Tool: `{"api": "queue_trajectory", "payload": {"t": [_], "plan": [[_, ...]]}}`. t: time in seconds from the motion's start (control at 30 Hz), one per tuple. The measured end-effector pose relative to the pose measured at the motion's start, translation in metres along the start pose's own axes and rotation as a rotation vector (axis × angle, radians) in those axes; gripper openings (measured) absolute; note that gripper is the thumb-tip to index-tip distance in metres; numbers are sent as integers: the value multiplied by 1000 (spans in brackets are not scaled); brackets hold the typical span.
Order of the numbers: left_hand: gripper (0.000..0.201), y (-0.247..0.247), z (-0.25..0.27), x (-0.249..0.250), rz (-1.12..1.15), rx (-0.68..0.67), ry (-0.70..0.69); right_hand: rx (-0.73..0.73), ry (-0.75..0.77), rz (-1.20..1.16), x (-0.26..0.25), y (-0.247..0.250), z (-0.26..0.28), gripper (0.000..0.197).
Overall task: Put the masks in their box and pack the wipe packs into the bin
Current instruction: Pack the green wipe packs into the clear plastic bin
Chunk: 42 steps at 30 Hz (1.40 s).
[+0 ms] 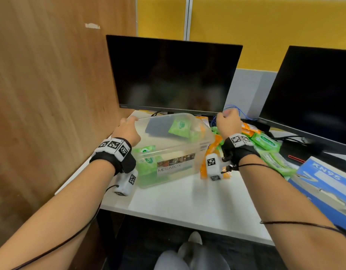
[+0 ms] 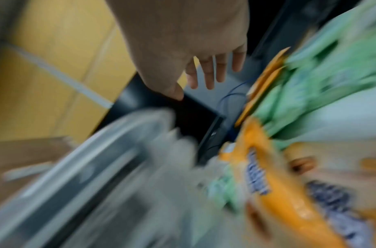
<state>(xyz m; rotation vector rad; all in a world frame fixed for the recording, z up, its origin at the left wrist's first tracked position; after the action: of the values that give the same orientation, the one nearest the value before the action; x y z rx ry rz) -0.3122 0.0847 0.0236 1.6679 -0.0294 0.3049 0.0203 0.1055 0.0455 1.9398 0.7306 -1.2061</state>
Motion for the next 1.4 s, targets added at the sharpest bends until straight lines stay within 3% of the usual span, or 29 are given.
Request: {"api": "queue_trajectory", "payload": {"t": [0.1,0.17,0.27,0.37,0.47,0.53,0.67,0.73,0.83,0.87,0.93,0.97,1.03,1.1,1.27,1.4], "plan": [[67,2,1,6,-19,9,-6,-29,-333,333,77,48,-7,54],[69,1,1,8,-51,5,-10,-106,-465,494,117,71,-1,65],[72,0,0,14,-85,-1,-29,-284,-513,571,143,77,19,55],[74,-1,-1,19,-93,-10,-30,-401,-452,1013,132,75,38,64],[76,-2,-2,23,-104,-13,-33,-357,-477,1117,135,69,38,66],[76,-2,-4,24,-112,-12,-37,-341,-560,1001,144,59,38,72],[76,-4,-4,23,-130,-14,-31,-368,-583,615,154,45,26,84],[76,-3,-3,24,-126,-12,-36,-310,-596,223,147,40,15,79],[76,-3,-3,24,-114,-11,-42,-123,-617,-400,113,37,5,91],[74,-2,-4,24,-105,-9,-43,-109,-597,-595,93,34,5,84],[65,-2,-5,25,-76,-7,-39,-197,-567,-958,50,21,4,67],[58,-1,-4,25,-50,0,-35,-308,-554,-1070,26,12,5,69],[51,0,-3,27,-4,0,-34,-564,-521,-1117,-19,-13,17,77],[49,3,2,31,9,0,-70,-691,-498,-992,-43,-45,35,68],[46,8,11,37,-61,-9,-111,-720,-451,-602,-44,-108,77,44],[49,8,8,31,48,-24,-64,-707,-236,-346,-46,-130,80,41]]}}
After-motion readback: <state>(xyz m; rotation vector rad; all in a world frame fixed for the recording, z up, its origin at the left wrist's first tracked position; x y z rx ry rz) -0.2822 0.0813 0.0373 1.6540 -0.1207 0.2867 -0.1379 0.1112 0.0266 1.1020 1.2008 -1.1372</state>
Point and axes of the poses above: each hand's wrist, its own z-axis away from the middle knuckle, its own y-axis out of the back of the hand, x = y × z, the point moved 6 cm from there along -z, towards the middle knuckle, and after that the axes turned 12 degrees about -z, right-handed, at the moved point
